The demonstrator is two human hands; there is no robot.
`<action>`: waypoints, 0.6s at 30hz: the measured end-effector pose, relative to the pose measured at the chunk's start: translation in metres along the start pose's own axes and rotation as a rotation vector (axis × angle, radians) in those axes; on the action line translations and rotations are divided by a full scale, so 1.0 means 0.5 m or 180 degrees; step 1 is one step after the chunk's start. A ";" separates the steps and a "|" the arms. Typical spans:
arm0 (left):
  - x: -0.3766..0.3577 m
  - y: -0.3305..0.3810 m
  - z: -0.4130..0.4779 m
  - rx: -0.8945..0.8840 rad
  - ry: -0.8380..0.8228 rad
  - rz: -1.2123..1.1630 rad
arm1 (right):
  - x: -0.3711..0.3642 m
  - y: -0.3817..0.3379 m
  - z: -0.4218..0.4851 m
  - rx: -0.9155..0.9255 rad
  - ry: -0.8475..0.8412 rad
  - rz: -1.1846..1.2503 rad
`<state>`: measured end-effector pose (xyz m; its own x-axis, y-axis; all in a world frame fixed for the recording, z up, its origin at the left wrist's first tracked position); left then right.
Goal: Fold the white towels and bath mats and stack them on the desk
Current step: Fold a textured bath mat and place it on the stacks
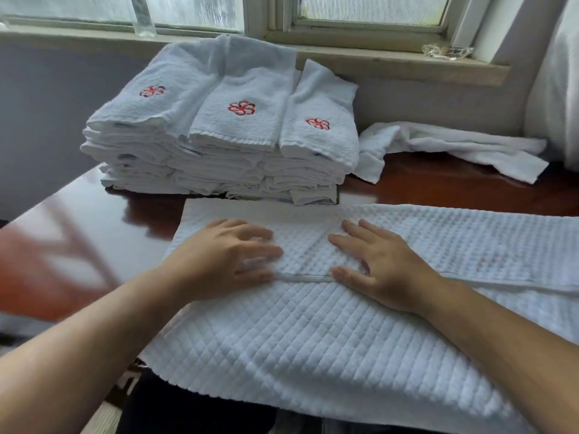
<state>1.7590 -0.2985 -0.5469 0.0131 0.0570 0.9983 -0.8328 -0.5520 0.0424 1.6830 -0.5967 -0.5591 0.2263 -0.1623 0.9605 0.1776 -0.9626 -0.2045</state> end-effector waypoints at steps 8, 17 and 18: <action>-0.008 -0.020 -0.031 0.0482 -0.0231 -0.0105 | 0.009 -0.018 -0.018 -0.0107 -0.0016 0.0147; -0.027 -0.029 -0.052 0.0969 -0.0110 -0.0665 | -0.029 -0.135 0.037 -0.0174 0.0021 0.0015; -0.026 -0.027 -0.062 0.0935 0.0024 -0.0693 | -0.030 -0.131 0.036 -0.0170 0.0039 0.0005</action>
<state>1.7528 -0.2662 -0.5616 0.1676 0.2049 0.9643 -0.6163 -0.7416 0.2648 1.6851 -0.5274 -0.5636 0.2146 -0.1663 0.9624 0.1259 -0.9725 -0.1961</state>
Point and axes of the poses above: each hand's wrist, its own z-axis towards the middle knuckle, its own x-axis out of the back of the hand, y = z × x, the point moved 1 cm from there along z, towards the middle knuckle, and after that the axes turned 12 degrees about -y, right-handed, at the moved point
